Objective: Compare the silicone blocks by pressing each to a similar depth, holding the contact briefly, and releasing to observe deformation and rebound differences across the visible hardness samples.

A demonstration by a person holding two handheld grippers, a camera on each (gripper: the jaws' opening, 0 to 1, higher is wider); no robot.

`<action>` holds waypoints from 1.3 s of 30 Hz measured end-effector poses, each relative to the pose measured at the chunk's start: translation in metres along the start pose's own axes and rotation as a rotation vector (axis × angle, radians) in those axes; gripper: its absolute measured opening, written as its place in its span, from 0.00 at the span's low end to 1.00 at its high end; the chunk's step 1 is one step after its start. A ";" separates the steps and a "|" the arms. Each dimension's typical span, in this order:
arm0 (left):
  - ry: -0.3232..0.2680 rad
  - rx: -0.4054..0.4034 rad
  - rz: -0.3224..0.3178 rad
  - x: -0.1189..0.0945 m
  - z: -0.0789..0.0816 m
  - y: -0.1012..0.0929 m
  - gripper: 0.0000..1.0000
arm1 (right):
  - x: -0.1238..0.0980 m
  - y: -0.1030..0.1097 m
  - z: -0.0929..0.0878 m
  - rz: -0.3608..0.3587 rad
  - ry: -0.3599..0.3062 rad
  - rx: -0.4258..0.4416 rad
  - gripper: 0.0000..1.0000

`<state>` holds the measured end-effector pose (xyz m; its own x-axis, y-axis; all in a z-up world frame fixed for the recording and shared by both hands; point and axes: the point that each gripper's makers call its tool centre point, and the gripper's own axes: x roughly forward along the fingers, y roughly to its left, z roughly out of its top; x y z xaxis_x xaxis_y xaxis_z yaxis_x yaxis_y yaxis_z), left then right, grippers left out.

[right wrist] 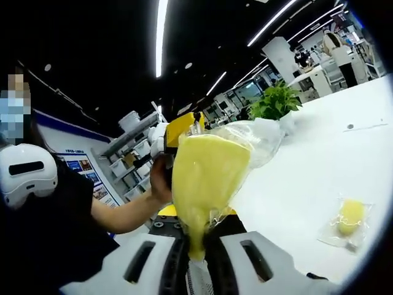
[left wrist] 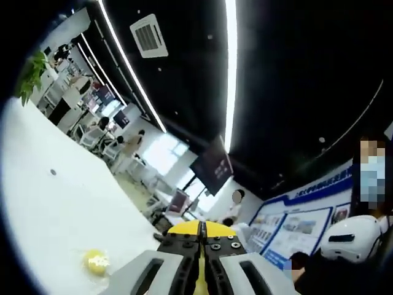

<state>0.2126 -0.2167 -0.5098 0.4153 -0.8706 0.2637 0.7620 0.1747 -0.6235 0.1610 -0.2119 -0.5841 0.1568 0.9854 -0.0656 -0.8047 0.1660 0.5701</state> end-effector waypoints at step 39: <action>-0.059 -0.028 0.040 -0.002 0.004 0.008 0.00 | 0.007 -0.009 0.002 0.016 -0.047 -0.006 0.02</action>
<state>0.2198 -0.2121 -0.5123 0.4742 -0.8344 0.2809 0.7303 0.1946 -0.6548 0.1707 -0.2066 -0.5881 0.1700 0.9853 -0.0177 -0.8110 0.1501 0.5654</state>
